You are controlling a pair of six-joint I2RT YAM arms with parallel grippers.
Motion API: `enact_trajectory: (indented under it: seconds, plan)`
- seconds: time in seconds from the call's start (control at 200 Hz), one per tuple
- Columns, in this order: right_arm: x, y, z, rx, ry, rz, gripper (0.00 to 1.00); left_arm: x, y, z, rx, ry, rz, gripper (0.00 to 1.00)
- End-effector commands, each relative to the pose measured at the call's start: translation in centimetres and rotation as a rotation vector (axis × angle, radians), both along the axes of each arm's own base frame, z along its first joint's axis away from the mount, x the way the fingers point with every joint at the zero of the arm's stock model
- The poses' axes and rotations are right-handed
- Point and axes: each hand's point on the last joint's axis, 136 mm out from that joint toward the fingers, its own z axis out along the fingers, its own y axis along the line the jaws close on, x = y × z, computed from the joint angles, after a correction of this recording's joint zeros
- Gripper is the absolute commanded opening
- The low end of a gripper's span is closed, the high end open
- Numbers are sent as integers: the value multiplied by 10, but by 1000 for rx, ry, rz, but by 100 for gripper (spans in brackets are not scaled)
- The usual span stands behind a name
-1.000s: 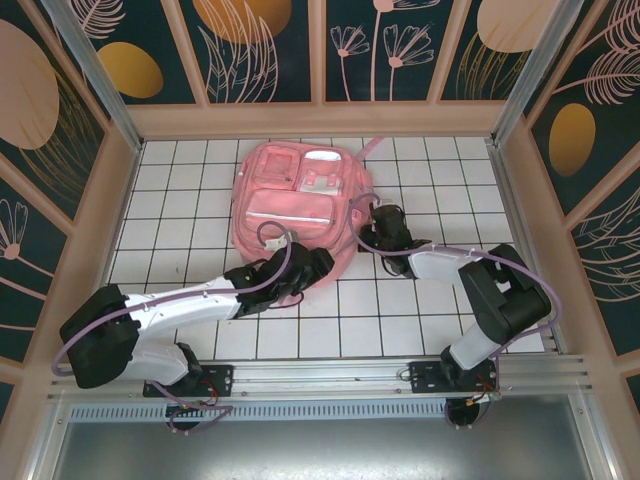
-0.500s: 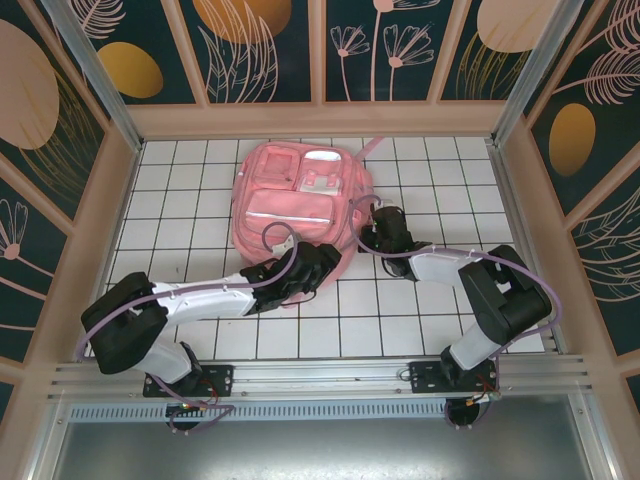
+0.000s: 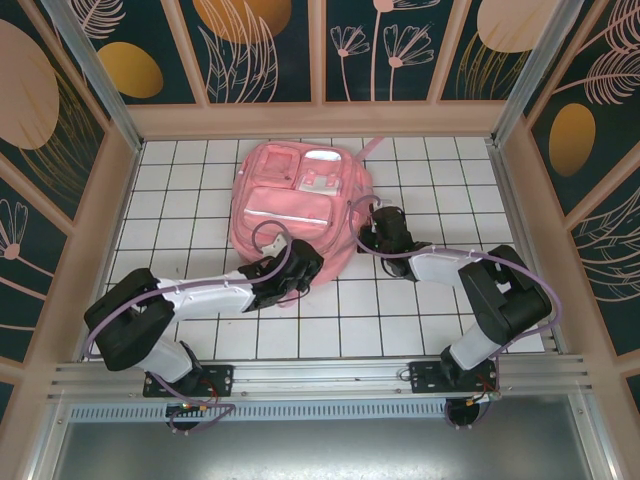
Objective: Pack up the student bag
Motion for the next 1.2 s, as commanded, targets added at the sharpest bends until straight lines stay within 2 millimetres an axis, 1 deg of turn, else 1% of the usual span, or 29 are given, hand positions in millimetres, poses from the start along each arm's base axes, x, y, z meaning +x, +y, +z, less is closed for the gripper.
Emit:
enact_trajectory:
  seconds: [0.0, 0.14, 0.2, 0.305, 0.42, 0.46, 0.525, 0.601, 0.736, 0.826, 0.906, 1.001, 1.071, 1.111, 1.116, 1.131, 1.166, 1.196]
  plan:
    - [8, 0, 15, 19, -55, -19, 0, 4, 26, 11, 39, -58, 58, 0]
    - [13, -7, 13, -2, -54, -42, 0, -6, 55, 11, 22, -71, 93, 0]
    - [16, -11, 12, -9, -50, -55, 0, -11, 63, 12, 15, -83, 97, 0]
    - [23, -17, 7, -23, -38, -79, 0, -20, 71, 12, 7, -86, 82, 0]
    - [32, -22, 2, -42, -24, -106, 0, -24, 77, 15, 6, -103, 73, 0]
    - [34, -24, 1, -47, -19, -117, 0, -24, 79, 18, 6, -118, 71, 0]
    - [38, -27, 0, -47, -14, -127, 0, -23, 76, 25, 7, -148, 47, 0]
    - [43, -31, 3, -48, -19, -140, 0, -20, 63, 37, -2, -183, -5, 0]
    - [52, -40, 9, -53, -26, -173, 0, -12, 15, 57, -59, -217, -162, 0]
    - [60, -47, 12, -42, -25, -193, 0, -5, -12, 61, -77, -214, -232, 0]
    - [68, -52, 13, -33, -19, -211, 0, 2, -31, 64, -116, -213, -250, 0]
    - [78, -56, 15, -32, -17, -223, 0, 12, -52, 73, -150, -226, -274, 0]
    - [82, -60, 15, -29, -15, -231, 0, 15, -64, 73, -148, -225, -295, 0]
    - [83, -61, 14, -26, -12, -234, 0, 17, -68, 72, -145, -217, -303, 0]
    - [83, -62, 13, -25, -11, -234, 0, 17, -68, 72, -144, -217, -304, 1]
    - [82, -61, 13, -24, -9, -232, 0, 17, -69, 71, -140, -216, -306, 7]
    - [82, -61, 12, -22, -9, -231, 0, 17, -69, 69, -134, -210, -310, 27]
    - [81, -62, 14, -18, -13, -235, 0, 17, -70, 68, -132, -207, -312, 36]
